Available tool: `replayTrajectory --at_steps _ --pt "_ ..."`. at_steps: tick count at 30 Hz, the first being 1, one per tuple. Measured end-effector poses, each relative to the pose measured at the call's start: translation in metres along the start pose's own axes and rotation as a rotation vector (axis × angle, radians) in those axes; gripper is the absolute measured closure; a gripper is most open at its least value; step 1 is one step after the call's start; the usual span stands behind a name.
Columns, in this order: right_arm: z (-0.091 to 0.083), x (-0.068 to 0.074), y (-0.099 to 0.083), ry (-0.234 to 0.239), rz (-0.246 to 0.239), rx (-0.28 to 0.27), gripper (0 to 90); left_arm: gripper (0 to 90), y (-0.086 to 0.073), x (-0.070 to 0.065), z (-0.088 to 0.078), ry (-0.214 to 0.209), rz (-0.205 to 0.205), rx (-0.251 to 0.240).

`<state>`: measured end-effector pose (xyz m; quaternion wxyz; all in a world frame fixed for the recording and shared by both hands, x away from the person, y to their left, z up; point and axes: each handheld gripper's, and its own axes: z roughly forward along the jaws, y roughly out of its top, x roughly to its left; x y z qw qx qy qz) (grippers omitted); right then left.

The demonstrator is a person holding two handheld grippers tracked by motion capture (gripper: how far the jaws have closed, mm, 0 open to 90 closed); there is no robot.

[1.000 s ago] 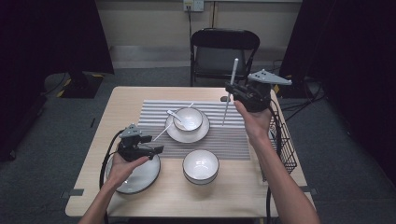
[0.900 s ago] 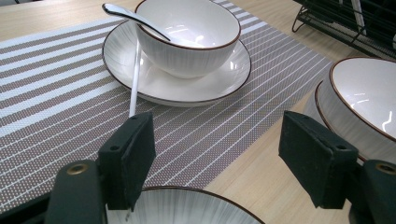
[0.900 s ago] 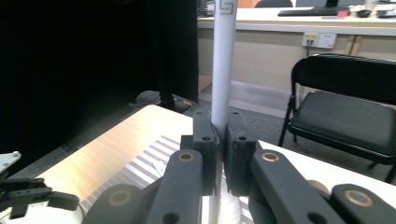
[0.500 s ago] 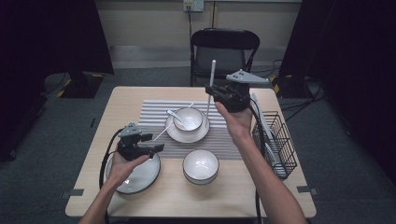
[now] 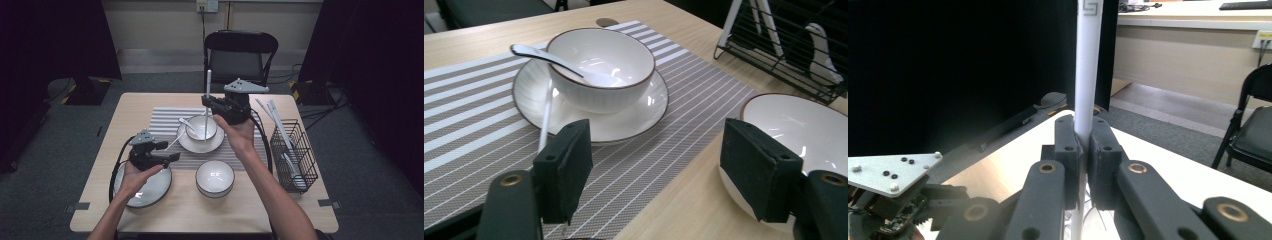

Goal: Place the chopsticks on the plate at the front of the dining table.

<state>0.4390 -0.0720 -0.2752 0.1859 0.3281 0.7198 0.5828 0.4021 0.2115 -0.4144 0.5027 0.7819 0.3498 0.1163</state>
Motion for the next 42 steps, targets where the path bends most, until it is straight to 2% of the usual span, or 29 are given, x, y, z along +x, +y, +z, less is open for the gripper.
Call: replayTrajectory --at_steps 3,5,20,24,29,32,35,38,42 --pt "0.005 0.003 -0.001 0.017 0.006 0.002 85.4 29.9 0.000 -0.001 0.001 0.002 0.013 0.006" --pt "0.008 0.006 -0.002 0.027 0.003 0.006 85.5 29.9 0.001 -0.002 0.001 -0.001 0.003 -0.005" --pt "0.023 0.026 -0.005 0.086 0.000 0.012 85.4 34.7 0.003 -0.001 -0.007 -0.028 0.010 -0.044" --pt "0.028 0.032 -0.007 0.103 -0.004 0.021 85.4 39.0 0.004 -0.001 -0.008 -0.038 0.027 -0.045" --pt "0.037 0.040 -0.010 0.125 -0.003 0.031 85.4 40.5 0.004 -0.002 -0.010 -0.049 0.024 -0.067" --pt "0.041 0.047 -0.011 0.140 -0.010 0.040 85.4 44.5 0.004 -0.002 -0.011 -0.053 0.032 -0.078" --pt "0.045 0.052 -0.012 0.154 -0.012 0.043 85.4 43.7 0.004 -0.002 -0.012 -0.042 0.021 -0.088" --pt "0.050 0.057 -0.014 0.167 -0.013 0.050 85.4 45.2 0.005 -0.003 -0.013 -0.037 0.033 -0.096" --pt "0.054 0.063 -0.015 0.188 -0.012 0.050 85.4 51.3 0.006 -0.004 -0.016 -0.040 0.033 -0.125"
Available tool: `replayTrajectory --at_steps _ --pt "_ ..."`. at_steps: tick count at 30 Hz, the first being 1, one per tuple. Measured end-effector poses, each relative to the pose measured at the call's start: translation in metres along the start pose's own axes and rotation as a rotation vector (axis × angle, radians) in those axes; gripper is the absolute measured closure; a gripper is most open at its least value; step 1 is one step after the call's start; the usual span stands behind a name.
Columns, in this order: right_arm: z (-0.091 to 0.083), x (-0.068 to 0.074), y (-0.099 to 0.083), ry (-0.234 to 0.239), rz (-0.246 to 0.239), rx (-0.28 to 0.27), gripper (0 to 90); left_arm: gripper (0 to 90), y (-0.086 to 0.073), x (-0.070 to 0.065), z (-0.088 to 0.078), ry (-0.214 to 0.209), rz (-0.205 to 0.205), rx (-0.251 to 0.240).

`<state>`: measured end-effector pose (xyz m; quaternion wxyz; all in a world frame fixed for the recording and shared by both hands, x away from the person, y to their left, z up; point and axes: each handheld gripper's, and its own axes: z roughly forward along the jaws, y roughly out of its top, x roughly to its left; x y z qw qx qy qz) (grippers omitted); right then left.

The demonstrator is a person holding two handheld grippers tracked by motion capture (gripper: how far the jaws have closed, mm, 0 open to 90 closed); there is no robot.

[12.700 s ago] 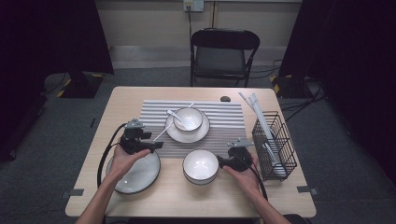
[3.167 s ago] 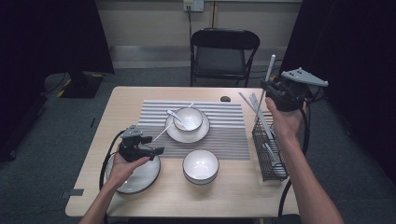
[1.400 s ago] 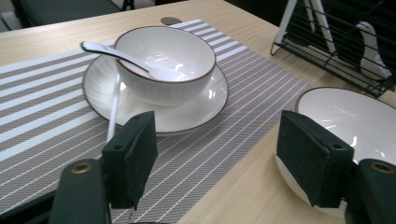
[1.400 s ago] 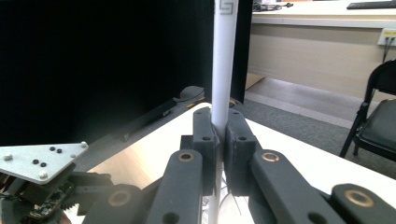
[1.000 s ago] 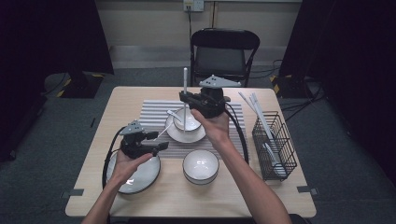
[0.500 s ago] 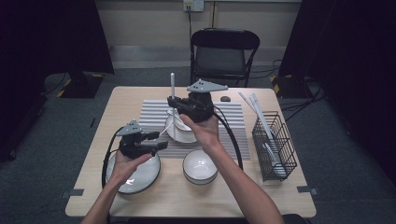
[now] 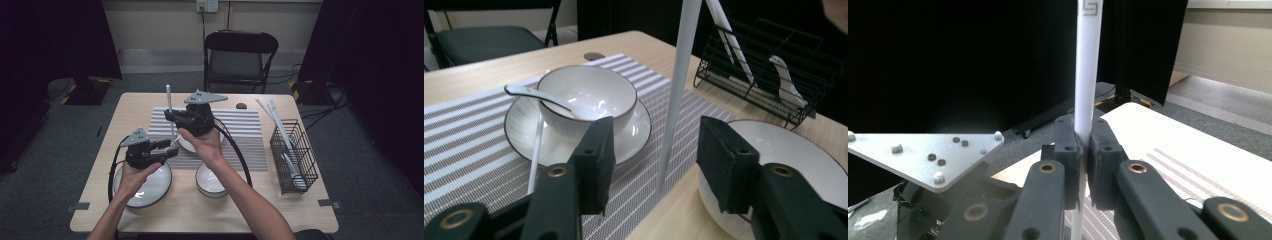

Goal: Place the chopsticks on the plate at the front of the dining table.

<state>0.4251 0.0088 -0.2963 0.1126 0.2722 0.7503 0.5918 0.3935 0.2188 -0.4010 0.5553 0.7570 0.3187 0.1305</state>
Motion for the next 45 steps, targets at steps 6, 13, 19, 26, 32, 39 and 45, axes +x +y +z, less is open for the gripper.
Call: replayTrajectory --at_steps 6,13,19,26,32,39,45 --pt "0.006 0.008 -0.002 0.023 -0.002 0.007 85.4 59.8 0.003 -0.003 -0.003 0.005 0.002 -0.039" --pt "0.006 0.009 -0.002 0.034 0.004 0.003 85.4 69.5 0.004 -0.003 -0.007 0.005 -0.014 -0.074" --pt "0.007 0.010 -0.006 0.045 0.008 0.011 85.4 75.2 0.005 -0.004 -0.006 -0.008 -0.014 -0.083" --pt "0.007 0.009 -0.010 0.057 0.014 0.018 85.4 85.1 0.004 -0.005 -0.005 -0.031 0.006 -0.068" --pt "0.006 0.006 -0.013 0.064 0.007 0.015 79.8 85.7 0.003 -0.006 -0.003 -0.046 0.016 -0.044" --pt "-0.001 0.000 -0.010 0.069 0.010 0.018 64.2 85.8 0.002 -0.007 0.000 -0.050 0.017 -0.031" --pt "-0.002 -0.004 -0.011 0.061 0.009 0.023 51.3 85.8 0.002 -0.008 0.001 -0.058 0.021 -0.021"
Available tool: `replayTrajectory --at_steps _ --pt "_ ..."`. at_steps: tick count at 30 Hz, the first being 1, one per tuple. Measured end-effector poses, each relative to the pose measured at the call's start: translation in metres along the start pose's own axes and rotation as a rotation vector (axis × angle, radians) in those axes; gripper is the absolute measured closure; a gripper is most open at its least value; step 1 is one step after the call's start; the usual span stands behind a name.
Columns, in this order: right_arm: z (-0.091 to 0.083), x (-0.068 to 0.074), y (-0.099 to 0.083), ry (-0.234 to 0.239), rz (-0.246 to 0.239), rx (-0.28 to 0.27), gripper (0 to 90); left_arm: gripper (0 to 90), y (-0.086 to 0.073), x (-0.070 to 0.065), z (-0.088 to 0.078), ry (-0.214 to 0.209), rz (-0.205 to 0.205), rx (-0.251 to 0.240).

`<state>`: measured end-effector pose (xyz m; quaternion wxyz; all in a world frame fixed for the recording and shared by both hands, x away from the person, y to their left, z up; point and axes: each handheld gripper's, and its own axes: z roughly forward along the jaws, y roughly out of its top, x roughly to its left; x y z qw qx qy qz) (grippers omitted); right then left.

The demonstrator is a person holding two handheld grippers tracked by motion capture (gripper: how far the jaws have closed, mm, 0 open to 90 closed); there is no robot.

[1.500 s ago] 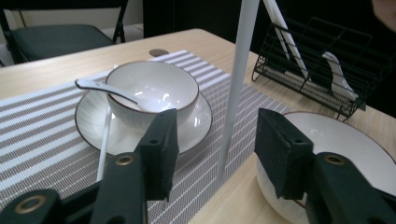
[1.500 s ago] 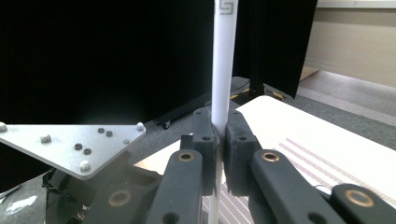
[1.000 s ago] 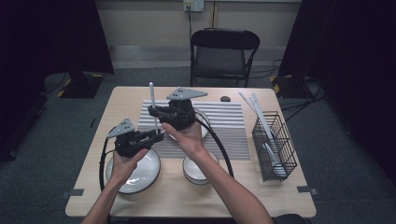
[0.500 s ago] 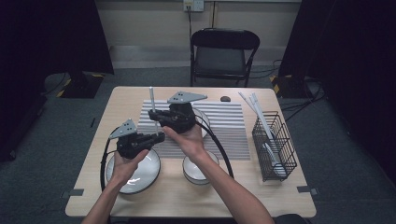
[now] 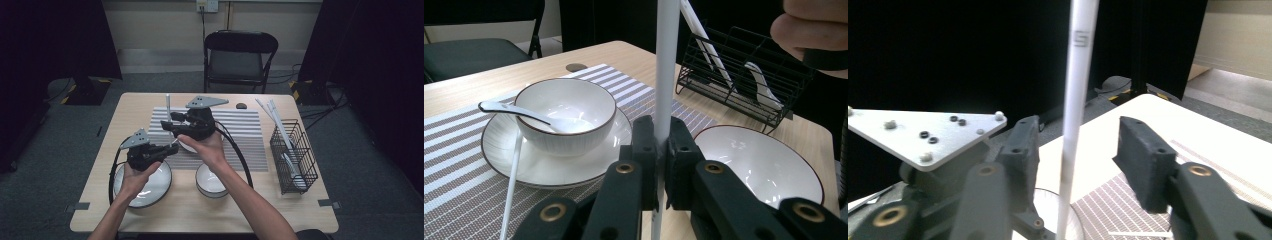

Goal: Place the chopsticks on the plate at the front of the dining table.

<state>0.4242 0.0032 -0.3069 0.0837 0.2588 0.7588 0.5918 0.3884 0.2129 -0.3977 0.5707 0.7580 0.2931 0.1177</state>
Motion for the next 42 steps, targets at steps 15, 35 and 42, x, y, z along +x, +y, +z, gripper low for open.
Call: replayTrajectory --at_steps 15,35,42 --pt "-0.003 -0.018 -0.009 -0.057 -0.024 0.032 49.1 85.9 -0.003 -0.002 0.005 -0.011 -0.004 0.020" --pt "-0.008 -0.036 -0.022 -0.130 0.027 0.034 36.6 85.9 -0.003 0.000 0.003 -0.012 -0.026 0.025" --pt "-0.003 -0.038 -0.027 -0.140 0.045 0.034 36.2 85.9 -0.003 0.003 0.001 -0.009 -0.025 0.020"
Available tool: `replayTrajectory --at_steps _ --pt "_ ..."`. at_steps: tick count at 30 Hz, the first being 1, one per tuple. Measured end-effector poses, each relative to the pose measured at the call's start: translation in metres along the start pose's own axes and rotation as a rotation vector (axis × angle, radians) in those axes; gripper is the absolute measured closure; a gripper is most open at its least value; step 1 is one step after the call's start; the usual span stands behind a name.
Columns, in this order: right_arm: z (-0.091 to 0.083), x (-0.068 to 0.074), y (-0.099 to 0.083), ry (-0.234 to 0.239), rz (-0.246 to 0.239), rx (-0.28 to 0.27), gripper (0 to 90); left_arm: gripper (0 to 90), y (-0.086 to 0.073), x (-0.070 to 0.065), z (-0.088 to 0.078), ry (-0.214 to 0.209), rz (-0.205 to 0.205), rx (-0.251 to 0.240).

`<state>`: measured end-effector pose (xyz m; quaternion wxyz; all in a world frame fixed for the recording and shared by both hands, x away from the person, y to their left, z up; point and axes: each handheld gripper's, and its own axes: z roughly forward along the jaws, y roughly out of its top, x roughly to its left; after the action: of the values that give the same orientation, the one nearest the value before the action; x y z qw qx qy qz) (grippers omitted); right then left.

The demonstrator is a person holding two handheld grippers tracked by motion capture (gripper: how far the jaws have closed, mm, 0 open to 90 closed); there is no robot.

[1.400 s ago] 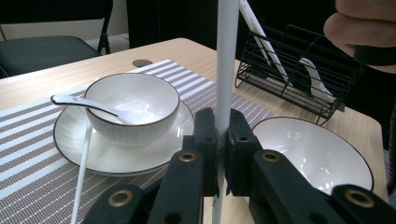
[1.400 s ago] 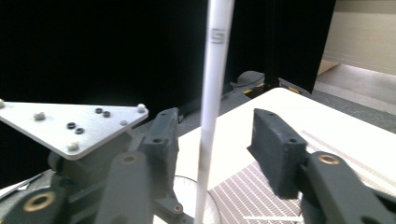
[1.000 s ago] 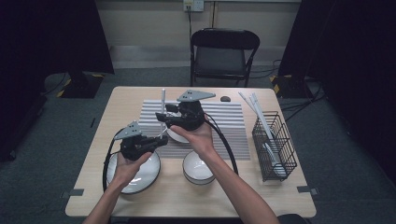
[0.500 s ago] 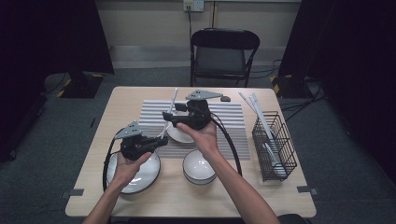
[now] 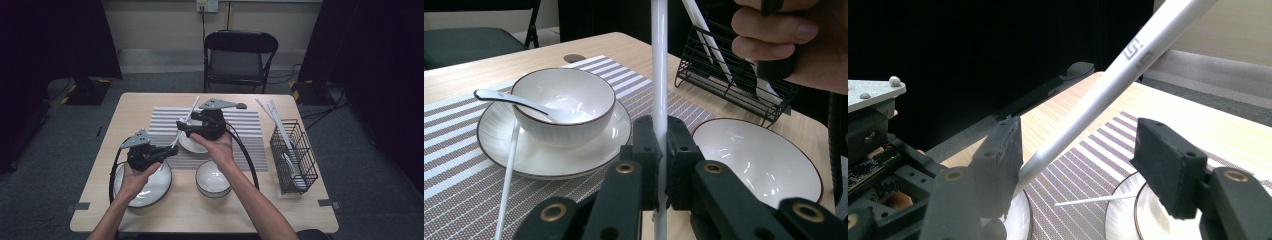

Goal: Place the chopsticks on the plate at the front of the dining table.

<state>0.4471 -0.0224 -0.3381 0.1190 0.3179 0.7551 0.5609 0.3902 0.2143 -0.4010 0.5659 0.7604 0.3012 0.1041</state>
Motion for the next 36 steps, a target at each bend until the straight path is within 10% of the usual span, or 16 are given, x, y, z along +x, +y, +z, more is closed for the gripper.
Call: replayTrajectory --at_steps 36 --pt "0.001 -0.012 -0.011 -0.066 0.031 -0.014 35.2 85.9 0.004 0.006 0.012 -0.026 0.003 0.012"
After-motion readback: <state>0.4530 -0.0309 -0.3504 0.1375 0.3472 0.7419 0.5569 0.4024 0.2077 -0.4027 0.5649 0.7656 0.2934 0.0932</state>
